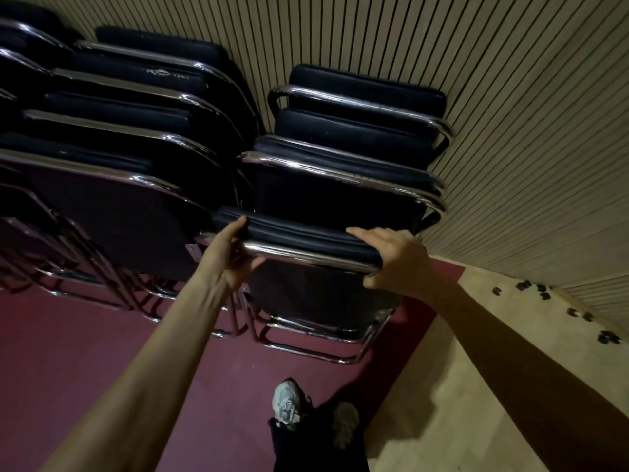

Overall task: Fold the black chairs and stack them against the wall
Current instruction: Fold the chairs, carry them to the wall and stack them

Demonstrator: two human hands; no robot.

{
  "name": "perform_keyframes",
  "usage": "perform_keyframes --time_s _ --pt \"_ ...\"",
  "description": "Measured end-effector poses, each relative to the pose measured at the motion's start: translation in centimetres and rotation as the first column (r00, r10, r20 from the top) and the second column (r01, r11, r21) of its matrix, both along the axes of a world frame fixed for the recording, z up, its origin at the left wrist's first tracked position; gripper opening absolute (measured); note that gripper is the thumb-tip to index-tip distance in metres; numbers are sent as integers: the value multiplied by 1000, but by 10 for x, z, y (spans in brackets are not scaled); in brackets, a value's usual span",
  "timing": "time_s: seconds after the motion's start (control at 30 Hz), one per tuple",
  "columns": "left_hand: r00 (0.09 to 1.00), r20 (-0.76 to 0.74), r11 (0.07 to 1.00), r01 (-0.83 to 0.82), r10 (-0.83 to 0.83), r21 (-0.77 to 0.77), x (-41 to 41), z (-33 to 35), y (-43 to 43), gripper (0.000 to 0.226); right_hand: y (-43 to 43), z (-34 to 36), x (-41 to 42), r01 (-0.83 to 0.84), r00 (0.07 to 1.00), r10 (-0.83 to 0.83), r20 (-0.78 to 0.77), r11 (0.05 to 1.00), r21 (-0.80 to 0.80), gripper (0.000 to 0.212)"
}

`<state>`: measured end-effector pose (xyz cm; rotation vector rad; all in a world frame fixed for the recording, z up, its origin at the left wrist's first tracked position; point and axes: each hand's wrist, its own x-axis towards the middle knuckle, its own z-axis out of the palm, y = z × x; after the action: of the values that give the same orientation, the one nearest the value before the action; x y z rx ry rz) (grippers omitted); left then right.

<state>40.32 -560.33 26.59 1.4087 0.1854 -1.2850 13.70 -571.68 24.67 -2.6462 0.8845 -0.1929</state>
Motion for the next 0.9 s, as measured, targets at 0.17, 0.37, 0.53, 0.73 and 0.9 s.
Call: perform_keyframes --time_s 0.17,0.37,0.53,0.73,0.9 --pt "998 -46 999 36 -38 -39 10 9 -10 24 -18 2 1 32 996 -28 -81 998 53 99" --pt "996 -85 999 33 -34 -4 32 8 -21 28 -18 -6 12 25 997 -20 -70 997 71 103" --pt "997 -58 998 51 -53 -38 30 4 -40 31 -43 2 14 77 991 -47 -127 967 242 100" --pt "998 -45 998 48 -50 -38 31 0 -60 29 -58 7 18 101 972 -61 -226 981 168 93" --pt "998 -43 998 53 -55 -47 30 -4 -58 33 -56 10 22 136 952 -82 -293 977 167 94"
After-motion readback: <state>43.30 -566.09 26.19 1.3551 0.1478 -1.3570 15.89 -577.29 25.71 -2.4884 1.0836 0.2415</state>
